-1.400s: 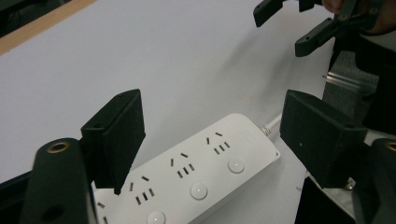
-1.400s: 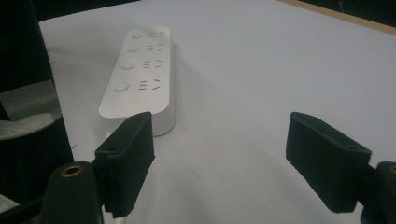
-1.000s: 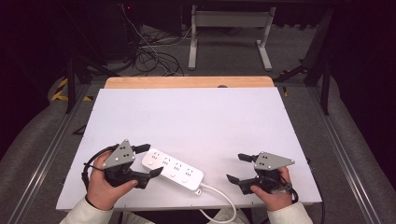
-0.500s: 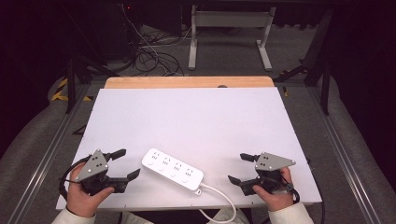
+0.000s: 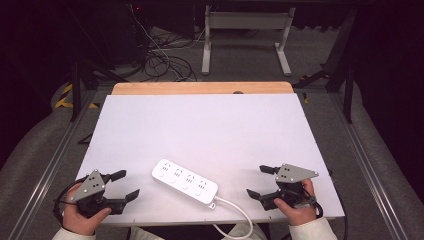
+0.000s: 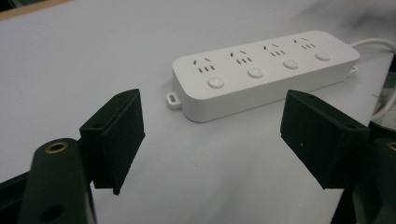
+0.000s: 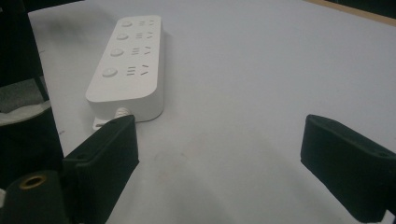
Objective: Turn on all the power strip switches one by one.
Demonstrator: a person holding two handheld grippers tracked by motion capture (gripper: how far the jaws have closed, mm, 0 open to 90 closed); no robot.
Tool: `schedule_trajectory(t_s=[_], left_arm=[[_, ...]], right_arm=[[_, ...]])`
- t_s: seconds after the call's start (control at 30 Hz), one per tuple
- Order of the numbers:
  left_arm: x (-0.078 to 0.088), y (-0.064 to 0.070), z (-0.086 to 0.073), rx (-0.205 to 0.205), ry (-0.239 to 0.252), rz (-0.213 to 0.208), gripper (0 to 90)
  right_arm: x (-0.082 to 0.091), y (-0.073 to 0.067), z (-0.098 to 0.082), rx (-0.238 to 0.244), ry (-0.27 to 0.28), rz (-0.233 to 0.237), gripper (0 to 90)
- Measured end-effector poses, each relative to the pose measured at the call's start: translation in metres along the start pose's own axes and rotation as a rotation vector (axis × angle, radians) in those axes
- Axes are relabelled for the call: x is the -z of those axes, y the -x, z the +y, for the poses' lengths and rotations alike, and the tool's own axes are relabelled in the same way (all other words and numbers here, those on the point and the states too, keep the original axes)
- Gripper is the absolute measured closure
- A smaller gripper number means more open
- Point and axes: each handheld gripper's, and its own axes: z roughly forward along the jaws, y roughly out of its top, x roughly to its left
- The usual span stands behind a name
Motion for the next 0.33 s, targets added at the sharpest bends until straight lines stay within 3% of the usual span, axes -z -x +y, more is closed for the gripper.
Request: schedule_trajectory(t_s=[0.2,0.27,0.33], left_arm=[[-0.0033,0.0008,-0.0002,0.037,0.015,-0.013,20.4],[-0.0024,0.0009,-0.0005,0.050,0.015,0.008,20.2],[-0.0008,0.0007,-0.0004,0.037,0.001,0.052,19.9]], right_arm=[[0.0005,0.0010,-0.0005,-0.005,-0.002,-0.004,11.6],[0.0001,0.0011,-0.0007,-0.005,-0.005,-0.006,11.4],[-0.0008,0.0019,-0.0010,-0.011,-0.014,-0.007,11.2]])
